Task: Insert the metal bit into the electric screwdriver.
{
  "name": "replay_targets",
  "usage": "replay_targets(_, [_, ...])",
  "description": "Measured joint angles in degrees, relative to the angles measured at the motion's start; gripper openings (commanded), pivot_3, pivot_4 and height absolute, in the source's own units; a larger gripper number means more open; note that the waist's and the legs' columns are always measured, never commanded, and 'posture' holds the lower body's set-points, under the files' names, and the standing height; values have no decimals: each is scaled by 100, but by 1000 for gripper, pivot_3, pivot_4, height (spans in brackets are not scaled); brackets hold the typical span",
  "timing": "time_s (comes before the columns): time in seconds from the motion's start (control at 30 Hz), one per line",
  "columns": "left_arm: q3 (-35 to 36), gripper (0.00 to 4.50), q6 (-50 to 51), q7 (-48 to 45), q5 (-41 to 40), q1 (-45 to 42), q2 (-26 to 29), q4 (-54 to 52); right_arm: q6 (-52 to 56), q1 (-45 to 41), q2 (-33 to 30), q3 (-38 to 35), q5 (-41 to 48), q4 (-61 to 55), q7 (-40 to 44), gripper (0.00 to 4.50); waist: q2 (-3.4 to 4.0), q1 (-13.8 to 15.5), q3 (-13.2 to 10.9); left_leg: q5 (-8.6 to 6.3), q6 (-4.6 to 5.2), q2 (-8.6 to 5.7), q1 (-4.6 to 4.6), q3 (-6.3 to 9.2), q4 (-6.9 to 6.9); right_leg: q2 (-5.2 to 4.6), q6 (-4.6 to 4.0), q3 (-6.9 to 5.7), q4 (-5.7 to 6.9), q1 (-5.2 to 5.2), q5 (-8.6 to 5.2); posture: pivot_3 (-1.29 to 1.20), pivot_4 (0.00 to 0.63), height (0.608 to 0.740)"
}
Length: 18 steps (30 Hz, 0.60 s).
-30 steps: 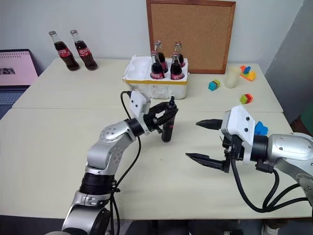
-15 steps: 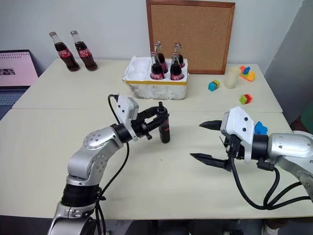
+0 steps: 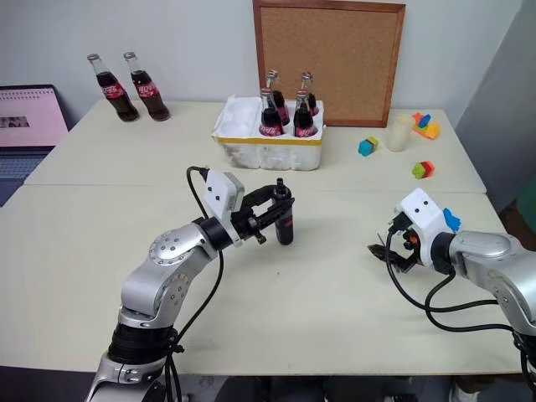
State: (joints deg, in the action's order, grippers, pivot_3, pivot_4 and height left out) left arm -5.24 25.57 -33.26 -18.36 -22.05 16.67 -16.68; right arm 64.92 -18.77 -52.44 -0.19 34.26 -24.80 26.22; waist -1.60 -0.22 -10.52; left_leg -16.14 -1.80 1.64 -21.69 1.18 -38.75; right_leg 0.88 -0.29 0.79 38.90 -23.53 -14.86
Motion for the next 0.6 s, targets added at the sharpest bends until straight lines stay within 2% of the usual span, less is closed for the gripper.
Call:
replay_targets(0.4, [-79,1634,-413,11,110,111,-39,94,1302,-544,445,413,-457,687,-409,4500,1,0,0,-1,1,-3,-1,1,0,1,1,-1,-3,-1,0,0,150,740])
replay_targets(0.5, [-110,1634,-521,23,166,123,-75,154,1585,-785,743,393,-517,952,-498,3993,1,-12,1,-1,1,-3,-1,-1,0,2,1,1,-1,0,1,0,150,740])
replay_targets(0.6, [-151,1634,-610,26,208,138,-111,176,1758,-992,857,358,-573,1180,-504,3298,2,-11,1,-1,1,-3,1,-1,0,4,1,-6,-1,0,1,0,150,740])
